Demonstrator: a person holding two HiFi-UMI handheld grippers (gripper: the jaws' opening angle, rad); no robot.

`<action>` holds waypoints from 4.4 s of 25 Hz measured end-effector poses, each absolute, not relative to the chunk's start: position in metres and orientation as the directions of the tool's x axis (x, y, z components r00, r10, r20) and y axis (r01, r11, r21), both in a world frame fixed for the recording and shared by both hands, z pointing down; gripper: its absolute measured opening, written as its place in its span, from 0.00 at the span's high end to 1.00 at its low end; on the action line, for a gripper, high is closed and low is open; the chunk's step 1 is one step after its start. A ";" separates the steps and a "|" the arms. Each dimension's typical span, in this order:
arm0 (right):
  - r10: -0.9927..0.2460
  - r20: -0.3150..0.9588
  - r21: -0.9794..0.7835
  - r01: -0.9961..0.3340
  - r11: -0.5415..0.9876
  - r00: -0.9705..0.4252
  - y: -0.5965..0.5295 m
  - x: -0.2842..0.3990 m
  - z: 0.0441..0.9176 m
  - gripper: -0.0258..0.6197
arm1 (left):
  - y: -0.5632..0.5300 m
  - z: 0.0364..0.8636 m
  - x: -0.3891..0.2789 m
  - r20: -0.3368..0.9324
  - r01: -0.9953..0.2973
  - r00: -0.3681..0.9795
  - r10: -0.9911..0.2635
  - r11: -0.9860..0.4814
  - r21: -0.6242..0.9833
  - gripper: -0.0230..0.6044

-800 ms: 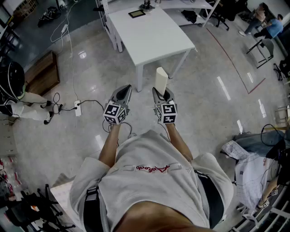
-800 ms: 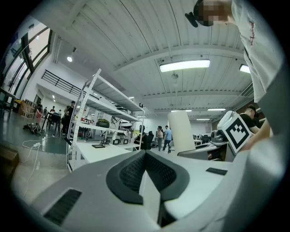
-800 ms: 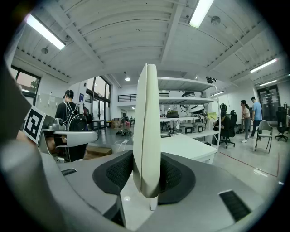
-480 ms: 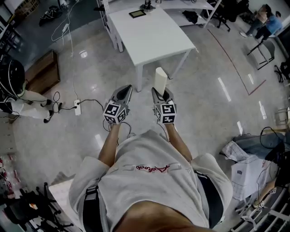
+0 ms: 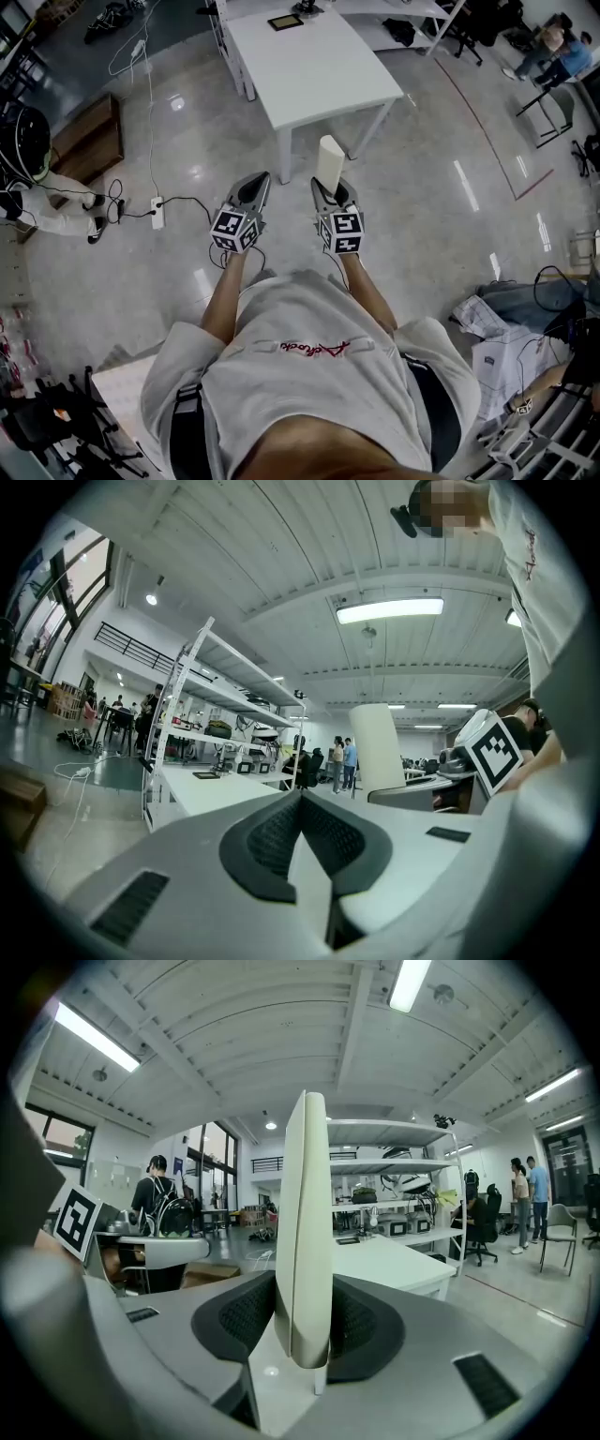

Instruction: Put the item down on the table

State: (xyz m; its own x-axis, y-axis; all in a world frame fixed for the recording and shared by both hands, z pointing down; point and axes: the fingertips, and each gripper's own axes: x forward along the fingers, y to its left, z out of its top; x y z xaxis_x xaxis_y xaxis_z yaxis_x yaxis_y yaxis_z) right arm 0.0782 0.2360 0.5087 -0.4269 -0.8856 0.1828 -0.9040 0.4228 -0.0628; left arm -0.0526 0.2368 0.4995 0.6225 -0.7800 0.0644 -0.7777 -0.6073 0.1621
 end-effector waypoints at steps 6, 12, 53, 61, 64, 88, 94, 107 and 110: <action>-0.879 0.200 -0.066 -0.901 0.428 -0.432 0.238 0.089 0.521 0.69 | 0.243 0.511 -0.046 0.076 -0.788 0.609 -0.790 -0.591 0.173 0.93; -0.873 0.206 -0.064 -0.896 0.439 -0.443 0.229 0.090 0.525 0.69 | 0.229 0.515 -0.041 0.094 -0.788 0.611 -0.786 -0.593 0.167 0.93; -0.871 0.241 -0.040 -0.901 0.433 -0.429 -0.009 0.034 0.531 0.69 | -0.015 0.520 -0.077 0.068 -0.741 0.661 -0.747 -0.636 0.213 0.93; -0.877 0.252 -0.030 -0.909 0.416 -0.410 -0.055 0.022 0.526 0.69 | -0.065 0.519 -0.089 0.070 -0.728 0.676 -0.734 -0.650 0.220 0.93; -0.884 0.247 -0.026 -0.915 0.403 -0.397 -0.074 0.020 0.523 0.69 | -0.086 0.515 -0.090 0.064 -0.716 0.689 -0.722 -0.664 0.214 0.93; -0.919 0.252 -0.046 -0.952 0.302 -0.303 -0.160 0.022 0.531 0.69 | -0.178 0.526 -0.085 0.077 -0.639 0.764 -0.640 -0.736 0.222 0.93; -0.915 0.269 -0.057 -0.953 0.298 -0.303 -0.160 0.028 0.537 0.69 | -0.175 0.534 -0.079 0.099 -0.637 0.767 -0.634 -0.735 0.232 0.93; -0.892 0.277 -0.077 -0.934 0.349 -0.356 -0.198 0.047 0.546 0.69 | -0.208 0.538 -0.052 0.120 -0.667 0.742 -0.659 -0.710 0.226 0.93; -0.888 0.275 -0.080 -0.929 0.362 -0.369 -0.212 0.053 0.543 0.69 | -0.220 0.534 -0.045 0.117 -0.677 0.733 -0.670 -0.701 0.223 0.93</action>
State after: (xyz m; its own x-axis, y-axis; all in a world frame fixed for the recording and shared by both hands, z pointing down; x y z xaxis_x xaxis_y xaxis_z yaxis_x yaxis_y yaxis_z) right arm 0.0531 -0.2122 0.5427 -0.3695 -0.8876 0.2750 -0.9288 0.3619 -0.0799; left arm -0.0445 -0.2196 0.5340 0.7326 -0.6704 0.1174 -0.6773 -0.7012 0.2227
